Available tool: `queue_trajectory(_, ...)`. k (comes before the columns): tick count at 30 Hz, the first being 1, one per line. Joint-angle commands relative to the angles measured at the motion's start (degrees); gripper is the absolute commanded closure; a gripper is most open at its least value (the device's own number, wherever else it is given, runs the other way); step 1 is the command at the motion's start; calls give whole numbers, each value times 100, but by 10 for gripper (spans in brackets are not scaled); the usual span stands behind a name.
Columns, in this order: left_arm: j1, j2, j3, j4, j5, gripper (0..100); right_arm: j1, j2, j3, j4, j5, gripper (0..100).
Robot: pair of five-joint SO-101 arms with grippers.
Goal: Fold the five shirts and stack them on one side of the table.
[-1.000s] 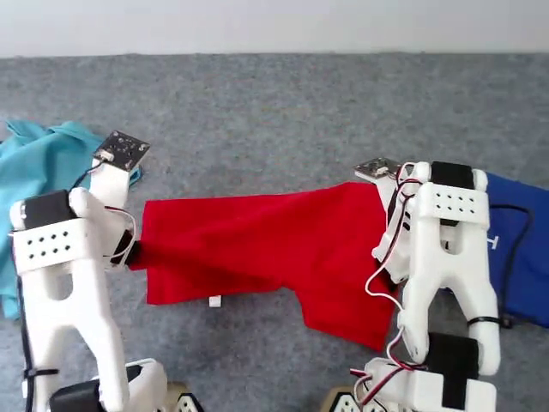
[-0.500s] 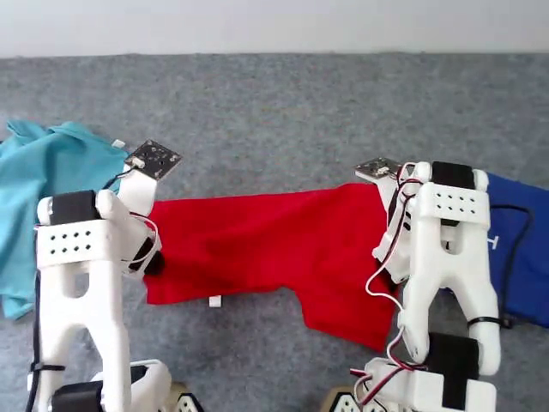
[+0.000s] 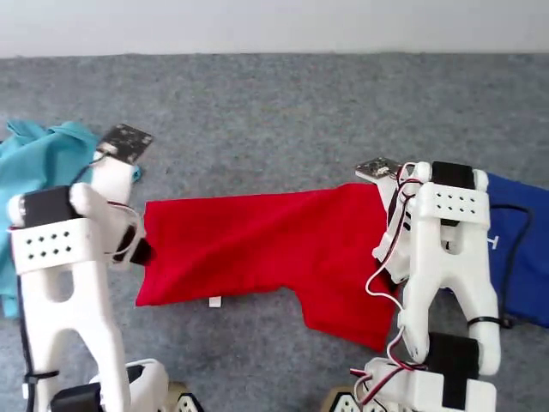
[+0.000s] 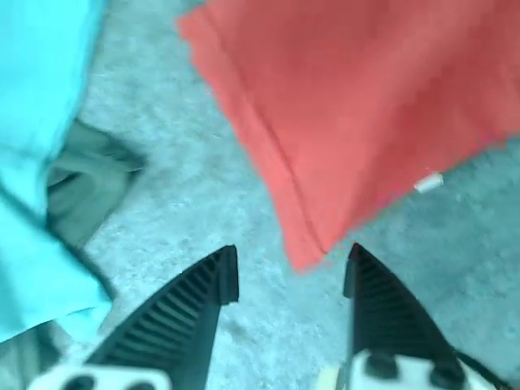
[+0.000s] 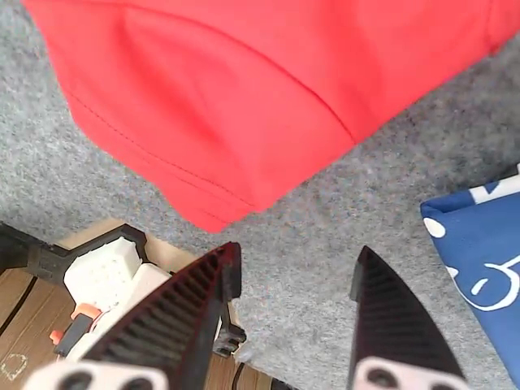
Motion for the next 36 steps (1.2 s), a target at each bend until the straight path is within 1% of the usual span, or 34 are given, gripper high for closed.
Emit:
queue_trajectory(1,-325,-70,-4,-615,396,825,-66,-215,70,242,53,783)
queue_trajectory(4,-369,-70,180,-1301,993,890,-303,-215,290,224,53,783)
queue_trajectory(6,-220,-62,409,-1741,1327,920,-426,-215,334,154,35,783)
queue_trajectory(8,-35,-62,725,-2198,1609,929,-497,-215,352,-163,18,797)
queue_trajectory(10,211,-62,1042,-2576,1899,929,-558,-215,352,-585,18,857)
queue_trajectory(13,615,-62,1385,-3095,2171,930,-734,-207,369,-1103,9,987)
queue_trajectory(14,738,-62,1455,-3253,2224,930,-796,-207,378,-1209,9,993)
queue_trajectory(16,967,-53,1587,-3534,2330,930,-857,-198,378,-1376,9,972)
queue_trajectory(18,1125,114,1648,-3745,2347,930,-901,-48,378,-1587,9,989)
queue_trajectory(21,1160,712,1560,-3938,2347,930,-884,444,360,-1798,9,989)
queue_trajectory(30,1187,2681,180,-3640,2321,930,-857,1420,396,-2035,9,988)
queue_trajectory(34,1143,3499,-347,-3824,2303,928,-549,1868,387,-2193,35,988)
queue_trajectory(36,1143,3956,-699,-3807,2101,928,-374,2044,378,-2193,53,988)
